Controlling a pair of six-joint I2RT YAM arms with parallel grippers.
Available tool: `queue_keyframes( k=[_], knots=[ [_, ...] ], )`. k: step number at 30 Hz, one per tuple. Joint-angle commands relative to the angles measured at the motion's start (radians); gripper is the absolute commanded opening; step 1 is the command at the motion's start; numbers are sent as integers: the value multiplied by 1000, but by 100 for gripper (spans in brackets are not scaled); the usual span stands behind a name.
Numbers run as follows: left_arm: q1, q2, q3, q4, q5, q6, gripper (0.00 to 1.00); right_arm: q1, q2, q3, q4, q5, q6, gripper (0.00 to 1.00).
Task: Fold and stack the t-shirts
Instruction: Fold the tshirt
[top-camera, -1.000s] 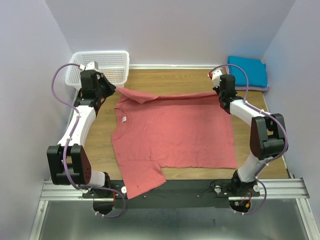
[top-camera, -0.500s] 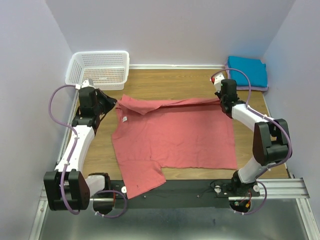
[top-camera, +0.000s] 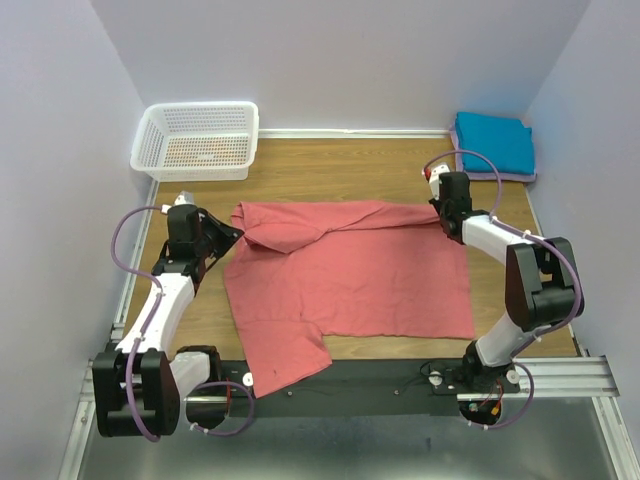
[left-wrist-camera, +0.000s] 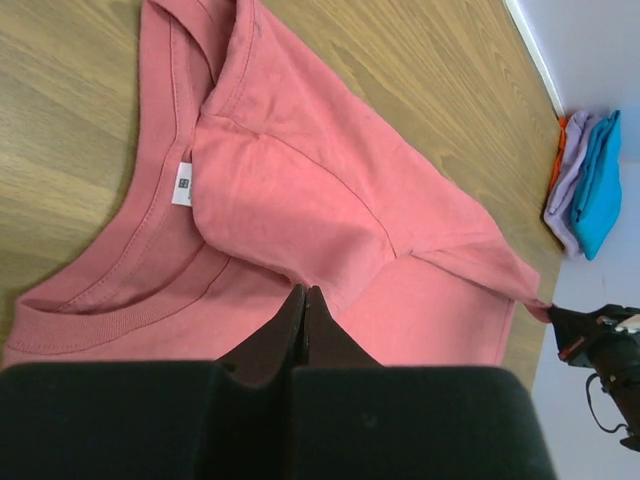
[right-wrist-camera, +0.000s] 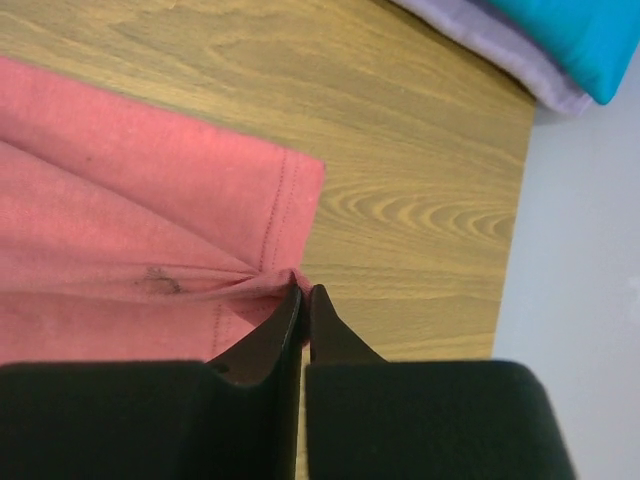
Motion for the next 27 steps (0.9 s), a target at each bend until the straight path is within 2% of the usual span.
queue_keyframes(
  k=[1,5,6,8,9,12,19,23,27],
  knots=[
    [-4,-40,-20,33,26,-25,0,-4,28,-16,-48,-29,68,11],
    [-5,-70,-29,24,17,-41,0,-4,25,-25,-63,-27,96,19],
    [-4,-71,-29,24,18,-41,0,-4,22,-22,-72,-30,107,30],
    [-5,-79,-29,19,27,-42,0,-4,15,-7,-92,-42,131,43],
    [-5,-80,-32,18,31,-44,0,-4,12,7,-109,-52,166,54],
    [-5,-88,-41,13,50,-45,0,-4,-22,56,-187,-96,246,64],
    [-5,-128,-40,-50,60,-27,0,-4,-168,96,-301,-265,400,70],
    [-4,-149,2,-102,38,-7,0,-6,-234,44,-302,-253,469,70],
    [-5,-153,28,-134,11,28,0,-44,-205,41,-302,-217,557,69]
  ],
)
